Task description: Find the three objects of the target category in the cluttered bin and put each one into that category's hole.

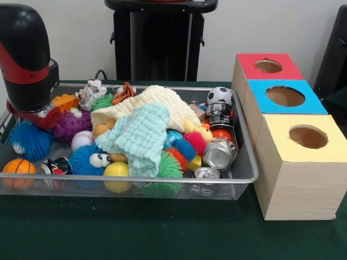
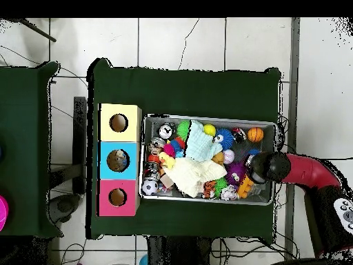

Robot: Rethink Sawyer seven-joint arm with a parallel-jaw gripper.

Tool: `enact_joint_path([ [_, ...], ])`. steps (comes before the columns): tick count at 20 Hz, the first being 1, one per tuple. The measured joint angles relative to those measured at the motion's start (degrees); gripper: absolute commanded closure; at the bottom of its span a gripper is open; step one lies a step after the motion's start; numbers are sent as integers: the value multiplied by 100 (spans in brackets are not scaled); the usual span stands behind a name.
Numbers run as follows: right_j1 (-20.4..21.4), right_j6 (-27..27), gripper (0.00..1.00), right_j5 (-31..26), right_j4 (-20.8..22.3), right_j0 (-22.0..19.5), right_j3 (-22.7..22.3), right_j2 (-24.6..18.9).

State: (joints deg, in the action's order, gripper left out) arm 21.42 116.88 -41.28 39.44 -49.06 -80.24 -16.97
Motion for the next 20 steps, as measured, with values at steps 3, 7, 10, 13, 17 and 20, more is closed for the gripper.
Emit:
enact_joint_path([
  [3, 30, 0, 100, -1, -1, -1, -18, -8],
  [7, 115, 0, 100, -2, -28, -1, -61, -25],
  [10, 210, 0, 100, -1, -93, 4, -134, -48],
  [13, 304, 0, 100, 0, -162, 31, -219, -69],
  [17, 431, 0, 100, 0, -256, 99, -328, -92],
  [20, 506, 0, 100, -1, -316, 160, -384, -96],
])
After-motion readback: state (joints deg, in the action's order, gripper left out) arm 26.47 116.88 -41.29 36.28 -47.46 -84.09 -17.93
